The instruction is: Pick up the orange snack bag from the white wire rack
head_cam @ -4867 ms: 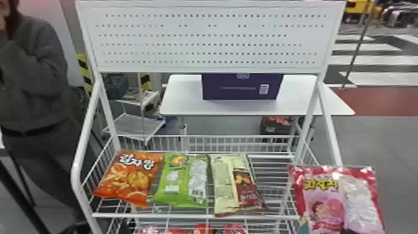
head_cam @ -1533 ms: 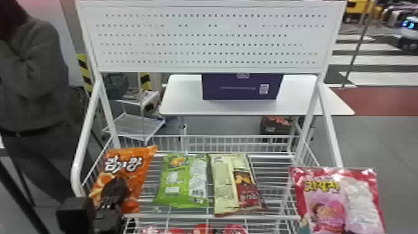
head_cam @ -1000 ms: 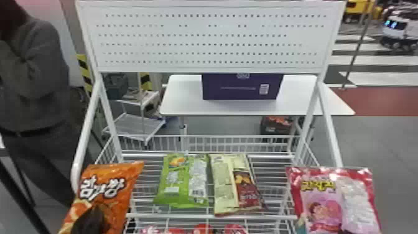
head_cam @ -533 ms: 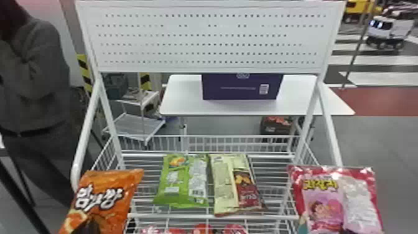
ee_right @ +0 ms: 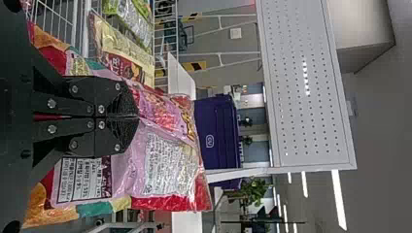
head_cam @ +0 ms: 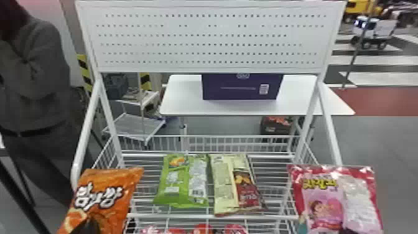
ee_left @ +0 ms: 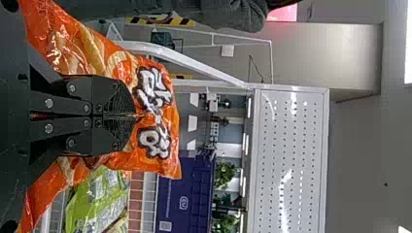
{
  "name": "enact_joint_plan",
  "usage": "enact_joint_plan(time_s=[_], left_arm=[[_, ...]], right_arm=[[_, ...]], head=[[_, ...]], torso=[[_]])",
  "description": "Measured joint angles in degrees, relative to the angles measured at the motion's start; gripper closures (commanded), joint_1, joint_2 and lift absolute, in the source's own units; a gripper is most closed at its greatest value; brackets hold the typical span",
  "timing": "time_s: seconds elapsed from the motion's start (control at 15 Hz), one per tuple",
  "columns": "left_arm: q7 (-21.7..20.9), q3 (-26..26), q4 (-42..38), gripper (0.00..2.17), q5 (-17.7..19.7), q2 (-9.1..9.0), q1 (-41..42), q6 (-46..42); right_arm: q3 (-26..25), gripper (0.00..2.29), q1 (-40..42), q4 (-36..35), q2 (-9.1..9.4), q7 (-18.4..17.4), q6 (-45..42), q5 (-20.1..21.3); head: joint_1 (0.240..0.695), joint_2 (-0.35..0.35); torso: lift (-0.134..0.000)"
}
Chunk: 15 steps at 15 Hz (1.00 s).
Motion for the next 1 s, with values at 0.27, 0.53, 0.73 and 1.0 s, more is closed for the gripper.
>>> enact_joint_plan(time_s=[0.27,0.53,0.73,1.0], left_arm=[[-0.1,0.0,0.3,2.15,0.3,0.0,-0.3,0.2],[0.0,0.0,0.4,2.15,0.4,0.0,-0.5,0.4],[0.0,0.0,0.4,2.15,0.4,0.0,-0.6,0.9],[0.0,-0.1,0.4,2.15,0.6,-0.04,-0.7,0.9]], right_arm=[[0.1,2.25,-0.1,0.1,-0.08,0.0,0.0,-0.1],[0.1,2.25,-0.1,0.2,-0.09,0.0,0.0,-0.2],[0.1,2.25,-0.1,0.2,-0.09,0.0,0.0,-0.2],[0.1,2.25,-0.1,0.2,-0.09,0.1,0.0,-0.2]], head=[[0.499,0.0],[0.499,0.0],[0.499,0.0],[0.499,0.0]], torso=[[0.0],[0.0],[0.0],[0.0]])
